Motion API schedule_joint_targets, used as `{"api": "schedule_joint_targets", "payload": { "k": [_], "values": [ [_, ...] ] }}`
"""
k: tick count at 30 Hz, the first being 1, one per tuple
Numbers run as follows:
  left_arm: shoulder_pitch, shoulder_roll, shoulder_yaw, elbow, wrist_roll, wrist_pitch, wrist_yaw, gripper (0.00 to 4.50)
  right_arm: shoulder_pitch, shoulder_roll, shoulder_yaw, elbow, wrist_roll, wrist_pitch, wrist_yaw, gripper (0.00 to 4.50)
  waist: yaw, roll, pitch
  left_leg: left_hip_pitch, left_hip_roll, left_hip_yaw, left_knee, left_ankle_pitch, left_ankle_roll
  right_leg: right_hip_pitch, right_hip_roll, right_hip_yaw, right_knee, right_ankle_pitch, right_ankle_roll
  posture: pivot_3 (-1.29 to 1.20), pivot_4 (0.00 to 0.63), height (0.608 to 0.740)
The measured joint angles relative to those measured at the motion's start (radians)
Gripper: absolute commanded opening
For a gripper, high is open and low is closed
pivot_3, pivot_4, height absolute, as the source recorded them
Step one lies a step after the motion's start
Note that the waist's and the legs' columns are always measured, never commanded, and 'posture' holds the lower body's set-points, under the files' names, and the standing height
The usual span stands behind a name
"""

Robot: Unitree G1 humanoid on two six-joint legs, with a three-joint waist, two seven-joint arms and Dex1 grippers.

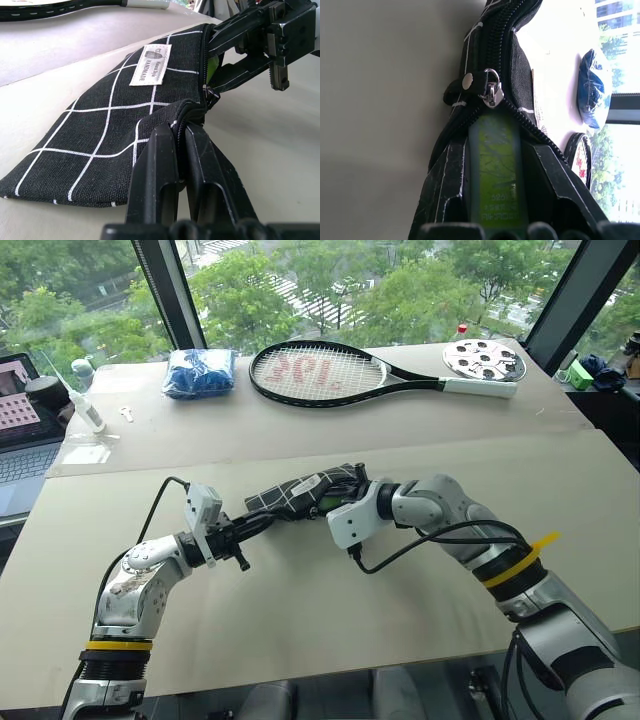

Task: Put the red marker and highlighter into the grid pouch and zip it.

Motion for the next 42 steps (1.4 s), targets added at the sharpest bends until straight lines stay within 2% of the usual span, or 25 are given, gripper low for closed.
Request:
{"api": "schedule_joint_targets", "payload": {
  "k": [1, 3, 4, 5, 8, 14, 17, 19, 22, 26, 33, 36, 42],
  "values": [
    [0.0, 0.0, 0.0, 0.0, 0.0, 0.0, 0.001, 0.0, 0.0, 0.005, -0.003, 0.009, 0.008, 0.0, 0.001, 2.05, 0.0, 0.0, 0.0, 0.0, 0.0, 0.0, 0.0, 0.0, 0.0, 0.0, 0.0, 0.0, 0.0, 0.0, 0.0, 0.0, 0.15, 0.74],
    [0.0, 0.0, 0.001, 0.0, -0.001, -0.002, 0.002, 0.0, 0.004, 0.008, -0.018, 0.014, 0.044, 0.01, 0.027, 2.59, 0.0, 0.0, 0.0, 0.0, 0.0, 0.0, 0.0, 0.0, 0.0, 0.0, 0.0, 0.0, 0.0, 0.0, 0.0, 0.0, 0.15, 0.74],
    [0.0, 0.0, 0.002, -0.002, -0.001, -0.002, 0.002, 0.0, 0.006, 0.01, -0.033, 0.013, 0.072, 0.031, 0.048, 3.05, 0.0, 0.0, 0.0, 0.0, 0.0, 0.0, 0.0, 0.0, 0.0, 0.0, 0.0, 0.0, 0.0, 0.0, 0.0, 0.0, 0.15, 0.74],
    [0.0, -0.001, 0.001, -0.004, -0.001, -0.002, 0.003, 0.0, 0.007, 0.011, -0.045, 0.013, 0.095, 0.051, 0.059, 3.25, 0.0, 0.0, 0.0, 0.0, 0.0, 0.0, 0.0, 0.0, 0.0, 0.0, 0.0, 0.0, 0.0, 0.0, 0.0, 0.0, 0.15, 0.74],
    [0.003, -0.001, 0.001, -0.012, -0.002, -0.003, 0.003, 0.0, 0.005, 0.006, -0.131, 0.013, 0.207, 0.149, 0.116, 3.25, 0.002, 0.0, 0.0, 0.0, 0.0, 0.0, 0.0, 0.0, 0.0, 0.0, 0.0, 0.0, 0.0, 0.0, 0.0, 0.0, 0.15, 0.74],
    [0.01, -0.001, 0.001, -0.016, -0.003, -0.003, 0.005, 0.0, -0.018, -0.084, -0.362, 0.004, 0.433, 0.285, 0.18, 3.25, 0.004, 0.0, 0.0, 0.0, 0.001, 0.0, 0.0, 0.0, 0.0, 0.0, 0.0, 0.0, -0.001, 0.0, 0.0, 0.0, 0.15, 0.74],
    [0.01, -0.002, 0.01, -0.017, -0.01, 0.0, 0.007, 0.0, 0.075, -0.138, -0.466, -0.11, 0.597, 0.477, 0.255, 3.25, 0.009, 0.0, 0.0, 0.0, 0.001, 0.0, -0.001, 0.0, 0.0, 0.001, 0.0, -0.001, -0.001, 0.0, -0.001, 0.0, 0.15, 0.74],
    [0.007, -0.002, 0.017, -0.017, -0.021, 0.002, 0.009, 0.0, 0.186, -0.149, -0.514, -0.21, 0.719, 0.682, 0.281, 3.25, 0.012, 0.0, 0.0, 0.0, 0.002, 0.0, 0.0, 0.0, 0.0, 0.001, 0.0, -0.001, -0.001, 0.0, -0.001, 0.0, 0.15, 0.74],
    [0.003, -0.002, 0.02, -0.016, -0.027, 0.004, 0.009, 0.0, 0.294, -0.138, -0.513, -0.276, 0.795, 0.837, 0.274, 3.25, 0.008, 0.0, 0.0, 0.0, 0.002, 0.001, 0.0, 0.0, 0.0, 0.0, 0.0, -0.001, 0.0, 0.001, -0.001, 0.0, 0.15, 0.74],
    [-0.02, -0.004, 0.025, -0.015, -0.047, 0.029, 0.013, 0.0, 0.351, -0.039, -0.493, -0.344, 0.841, 0.974, 0.189, 3.25, 0.005, 0.0, 0.0, 0.0, 0.003, 0.001, 0.001, 0.0, 0.0, 0.0, 0.002, -0.001, 0.0, 0.002, -0.003, 0.0, 0.15, 0.74],
    [-0.048, -0.005, 0.041, -0.016, -0.079, 0.065, 0.021, 0.0, 0.308, 0.185, -0.353, -0.312, 0.801, 1.019, -0.005, 3.25, 0.002, 0.0, 0.0, 0.0, 0.003, 0.001, 0.001, 0.001, -0.001, 0.0, 0.002, -0.001, 0.001, 0.003, -0.003, 0.0, 0.15, 0.74],
    [-0.047, -0.005, 0.041, -0.017, -0.079, 0.066, 0.023, 0.0, 0.262, 0.24, -0.302, -0.281, 0.769, 1.009, -0.054, 3.25, 0.001, 0.001, 0.0, 0.0, 0.003, 0.001, 0.001, 0.001, -0.001, 0.0, 0.003, -0.001, 0.001, 0.003, -0.003, 0.0, 0.15, 0.74],
    [-0.037, -0.005, 0.035, -0.023, -0.078, 0.066, 0.023, 0.0, 0.19, 0.319, -0.293, -0.225, 0.762, 1.008, -0.107, 3.25, 0.002, 0.001, 0.0, 0.0, 0.003, 0.0, 0.001, 0.001, -0.001, -0.001, 0.003, -0.001, 0.001, 0.003, -0.003, 0.0, 0.15, 0.74]
  ]
}}
